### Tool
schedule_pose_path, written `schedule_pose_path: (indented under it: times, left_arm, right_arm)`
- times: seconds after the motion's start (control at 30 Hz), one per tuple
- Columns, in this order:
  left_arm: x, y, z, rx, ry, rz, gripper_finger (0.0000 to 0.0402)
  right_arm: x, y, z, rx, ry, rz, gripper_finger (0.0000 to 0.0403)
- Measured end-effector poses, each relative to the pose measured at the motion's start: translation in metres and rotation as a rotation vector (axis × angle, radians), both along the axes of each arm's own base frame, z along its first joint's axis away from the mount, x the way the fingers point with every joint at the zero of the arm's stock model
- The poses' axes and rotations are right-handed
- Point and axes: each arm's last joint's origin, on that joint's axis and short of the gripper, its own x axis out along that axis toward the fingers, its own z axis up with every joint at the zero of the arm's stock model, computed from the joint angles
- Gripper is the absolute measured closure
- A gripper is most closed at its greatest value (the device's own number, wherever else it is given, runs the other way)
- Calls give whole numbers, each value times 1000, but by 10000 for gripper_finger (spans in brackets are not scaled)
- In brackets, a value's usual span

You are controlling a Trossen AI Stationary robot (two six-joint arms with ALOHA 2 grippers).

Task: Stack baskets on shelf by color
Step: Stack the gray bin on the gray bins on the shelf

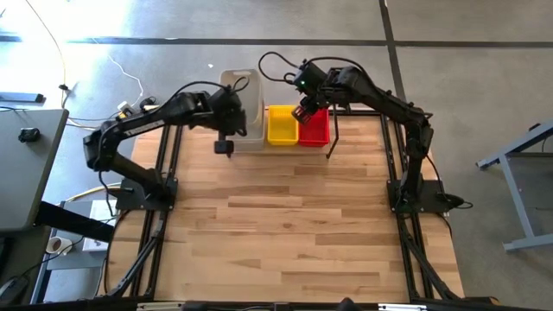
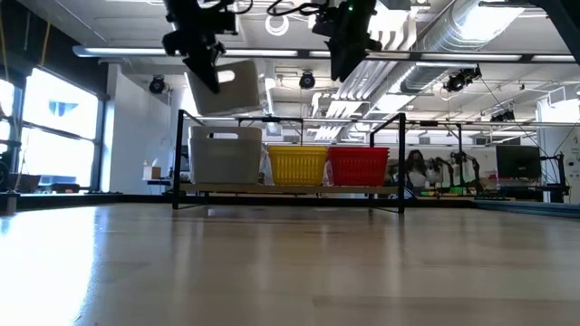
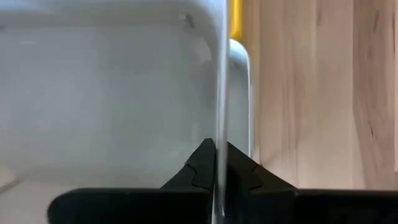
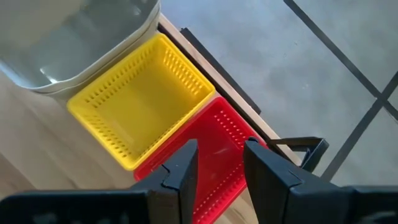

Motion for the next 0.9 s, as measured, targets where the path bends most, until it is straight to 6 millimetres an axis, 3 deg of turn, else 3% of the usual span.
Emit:
schedule_pose_path:
  times: [0.57,0.9]
  left_arm:
    - [20,15,-34,-91,106,7,401]
    - [22,17,-39,-110,109,47,401]
  right_arm:
    - [-4,-7,0,3,1,-17,289]
    - [-3,-7,0,14,-4,-11,289]
